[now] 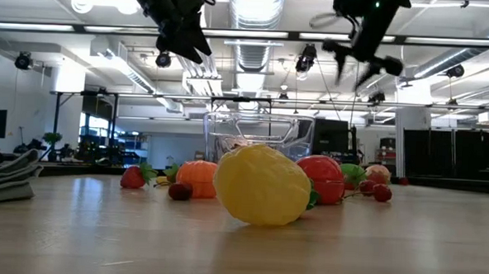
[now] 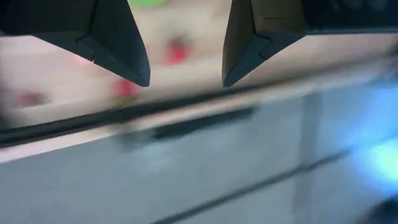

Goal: Pick and placing Produce into tupperware
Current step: Put the pink peach into the transparent container

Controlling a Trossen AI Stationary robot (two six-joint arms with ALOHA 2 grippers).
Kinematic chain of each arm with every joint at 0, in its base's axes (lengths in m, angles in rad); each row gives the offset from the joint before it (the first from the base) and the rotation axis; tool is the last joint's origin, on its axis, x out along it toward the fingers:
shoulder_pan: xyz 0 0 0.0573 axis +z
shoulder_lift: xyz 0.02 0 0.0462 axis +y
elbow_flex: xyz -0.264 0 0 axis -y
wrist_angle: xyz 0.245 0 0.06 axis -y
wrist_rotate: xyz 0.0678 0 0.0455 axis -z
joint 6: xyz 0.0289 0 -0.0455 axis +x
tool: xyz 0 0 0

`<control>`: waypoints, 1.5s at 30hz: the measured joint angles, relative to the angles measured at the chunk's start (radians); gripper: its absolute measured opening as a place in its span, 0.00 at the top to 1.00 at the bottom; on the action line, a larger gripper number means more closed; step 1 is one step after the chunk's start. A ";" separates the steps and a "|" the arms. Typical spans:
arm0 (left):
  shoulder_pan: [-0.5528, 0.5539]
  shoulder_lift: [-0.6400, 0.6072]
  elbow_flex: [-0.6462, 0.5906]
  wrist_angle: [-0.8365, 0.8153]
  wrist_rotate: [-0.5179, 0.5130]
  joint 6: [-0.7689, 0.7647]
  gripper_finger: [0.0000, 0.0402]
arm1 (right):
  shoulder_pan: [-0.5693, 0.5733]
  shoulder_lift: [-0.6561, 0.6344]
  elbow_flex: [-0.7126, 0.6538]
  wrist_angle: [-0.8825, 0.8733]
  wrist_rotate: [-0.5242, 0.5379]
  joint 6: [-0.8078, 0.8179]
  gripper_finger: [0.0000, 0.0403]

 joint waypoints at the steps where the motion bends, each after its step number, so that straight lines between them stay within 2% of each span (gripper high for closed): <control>1: 0.000 -0.002 0.000 0.000 0.000 0.001 0.35 | 0.000 -0.004 0.001 0.040 -0.065 -0.022 0.52; 3: 0.000 -0.005 0.000 -0.001 0.000 0.020 0.35 | -0.002 -0.003 0.016 0.097 -0.133 -0.050 0.52; 6: 0.000 -0.008 0.000 -0.007 0.000 0.026 0.35 | -0.001 0.026 0.084 0.066 -0.170 -0.103 0.52; 11: 0.000 -0.014 -0.001 -0.044 -0.001 0.026 0.35 | 0.005 0.100 0.213 0.066 -0.374 -0.181 0.52; 14: 0.000 -0.014 -0.002 -0.072 -0.001 0.026 0.35 | 0.005 0.168 0.328 -0.071 -0.336 -0.201 0.52; 18: 0.000 -0.014 -0.004 -0.094 -0.001 0.025 0.35 | -0.021 0.314 0.485 -0.538 -0.187 -0.239 0.52; 21: 0.000 -0.015 -0.010 -0.093 -0.004 0.025 0.35 | -0.045 0.405 0.518 -0.781 -0.106 -0.274 0.52; 23: 0.000 -0.016 -0.014 -0.093 -0.004 0.025 0.35 | -0.067 0.448 0.488 -0.770 -0.081 -0.313 0.52; 30: 0.000 -0.016 -0.019 -0.093 -0.004 0.025 0.35 | -0.207 0.560 0.282 -0.508 -0.305 -0.367 0.52; 34: 0.000 -0.022 -0.019 -0.109 -0.003 0.023 0.35 | -0.272 0.606 0.157 -0.496 -0.327 -0.367 0.52; 36: 0.000 -0.023 -0.019 -0.121 -0.007 0.023 0.35 | -0.282 0.602 0.108 -0.482 -0.311 -0.371 0.52; 41: 0.000 -0.023 -0.019 -0.116 -0.016 0.022 0.35 | -0.308 0.510 -0.008 -0.459 -0.103 -0.348 0.52; 45: 0.001 -0.023 -0.019 -0.088 -0.032 0.018 0.35 | -0.348 0.436 -0.052 -0.327 -0.099 -0.388 0.52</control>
